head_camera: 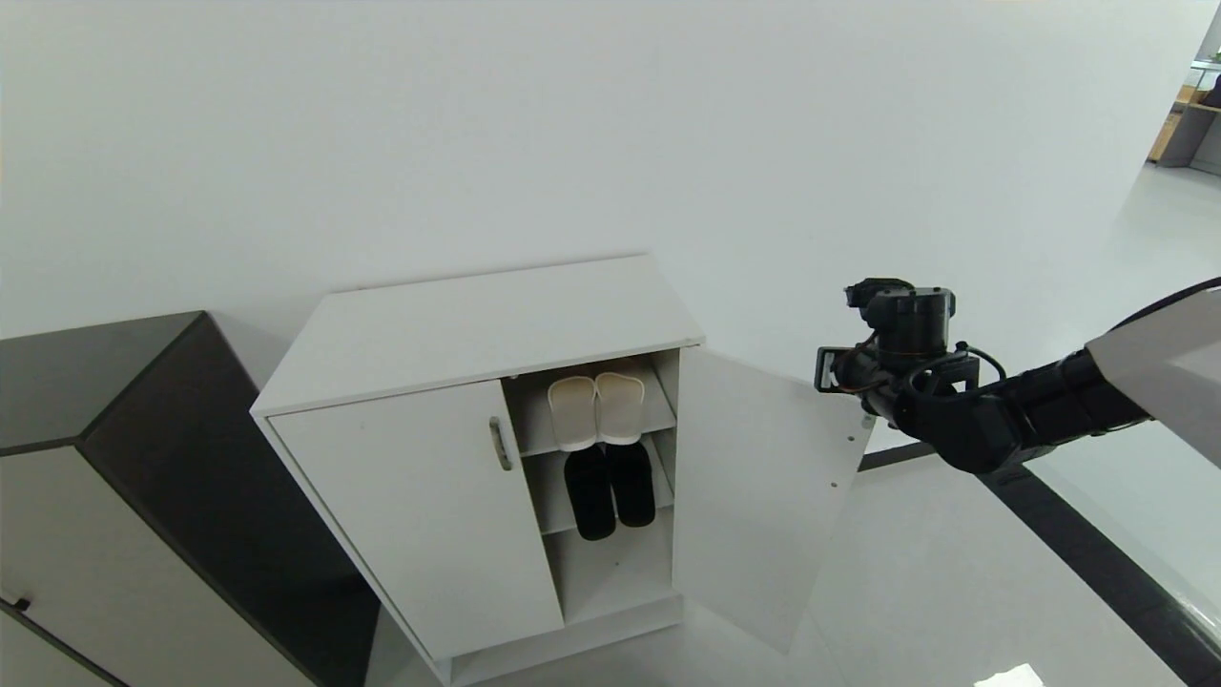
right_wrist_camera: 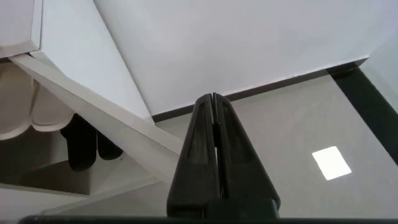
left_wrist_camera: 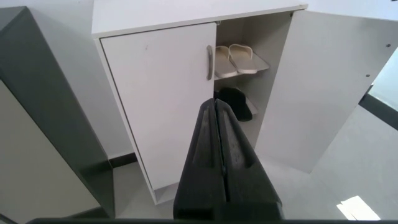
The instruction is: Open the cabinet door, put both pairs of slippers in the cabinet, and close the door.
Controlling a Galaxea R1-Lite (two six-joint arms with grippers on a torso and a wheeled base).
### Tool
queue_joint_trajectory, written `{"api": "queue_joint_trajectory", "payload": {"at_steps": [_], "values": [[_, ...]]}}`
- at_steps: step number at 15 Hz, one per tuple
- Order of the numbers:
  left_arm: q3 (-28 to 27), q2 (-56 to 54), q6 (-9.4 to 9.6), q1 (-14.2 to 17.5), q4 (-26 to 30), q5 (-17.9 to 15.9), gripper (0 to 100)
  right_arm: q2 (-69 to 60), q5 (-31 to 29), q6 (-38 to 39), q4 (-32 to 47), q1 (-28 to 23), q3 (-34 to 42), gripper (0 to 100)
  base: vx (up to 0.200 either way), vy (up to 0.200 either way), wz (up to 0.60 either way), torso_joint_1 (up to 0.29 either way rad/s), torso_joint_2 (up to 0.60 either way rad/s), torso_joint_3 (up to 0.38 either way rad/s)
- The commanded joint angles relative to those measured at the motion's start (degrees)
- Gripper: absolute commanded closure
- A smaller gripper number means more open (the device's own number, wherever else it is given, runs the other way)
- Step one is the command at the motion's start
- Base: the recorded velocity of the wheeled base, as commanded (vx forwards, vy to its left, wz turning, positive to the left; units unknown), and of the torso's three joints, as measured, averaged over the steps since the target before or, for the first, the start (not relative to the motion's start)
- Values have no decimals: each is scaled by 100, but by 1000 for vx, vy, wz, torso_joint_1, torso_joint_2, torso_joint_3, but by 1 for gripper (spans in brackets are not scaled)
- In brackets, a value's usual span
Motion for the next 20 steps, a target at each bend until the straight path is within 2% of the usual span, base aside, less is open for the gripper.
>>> {"api": "queue_joint_trajectory", "payload": {"at_steps": [1,5,10,15,16,17,20], "values": [[0,-1,8,2,-1,1,100,284,12,-1,14,-78,-157,100,0,0,0,0,0,0],[0,-1,-1,2,-1,1,100,319,4,-1,41,-52,-61,100,0,0,0,0,0,0],[0,-1,8,2,-1,-8,100,-226,12,-10,32,256,748,100,0,0,0,0,0,0],[0,-1,8,2,-1,-8,100,-1624,135,-36,41,1354,1864,100,0,0,0,0,0,0],[0,-1,8,-7,-1,-8,100,-1738,135,-36,49,1434,1926,100,0,0,0,0,0,0],[0,-1,-1,2,-1,-8,100,-1791,153,-36,49,1477,1952,100,0,0,0,0,0,0],[0,-1,-1,-7,-1,-8,100,-1202,153,-54,23,959,1750,100,0,0,0,0,0,0]]}}
